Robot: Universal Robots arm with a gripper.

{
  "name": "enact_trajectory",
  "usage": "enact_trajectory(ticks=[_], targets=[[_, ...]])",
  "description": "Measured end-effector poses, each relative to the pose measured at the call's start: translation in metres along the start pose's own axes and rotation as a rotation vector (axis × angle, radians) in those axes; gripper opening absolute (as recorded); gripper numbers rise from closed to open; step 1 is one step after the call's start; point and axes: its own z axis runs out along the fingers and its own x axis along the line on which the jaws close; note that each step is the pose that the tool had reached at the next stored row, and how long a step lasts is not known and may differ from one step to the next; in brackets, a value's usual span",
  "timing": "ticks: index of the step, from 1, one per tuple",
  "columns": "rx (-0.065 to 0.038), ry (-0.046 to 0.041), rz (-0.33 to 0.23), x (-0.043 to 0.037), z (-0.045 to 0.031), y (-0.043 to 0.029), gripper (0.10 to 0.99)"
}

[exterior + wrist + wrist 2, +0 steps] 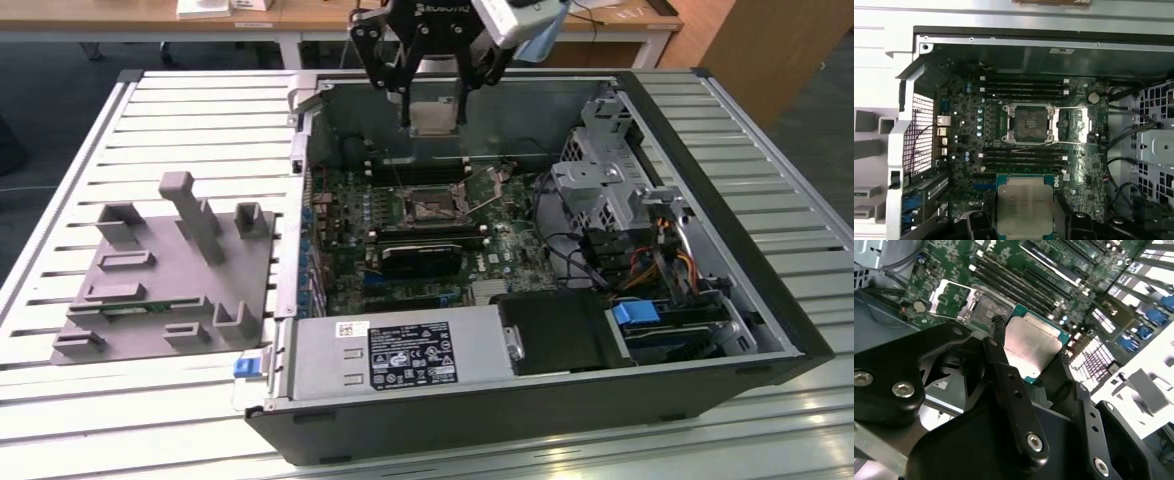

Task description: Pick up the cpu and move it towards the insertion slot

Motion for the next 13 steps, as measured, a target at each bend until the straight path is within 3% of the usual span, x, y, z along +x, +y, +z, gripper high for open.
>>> enact_trajectory(ticks=[5,13], targets=[[0.000,-0.0001,0.000,-0.0097,0.0036,0.0062,0.541],[0.000,0.0001,0.000,-0.0154,0.0078,0.0216,0.541]])
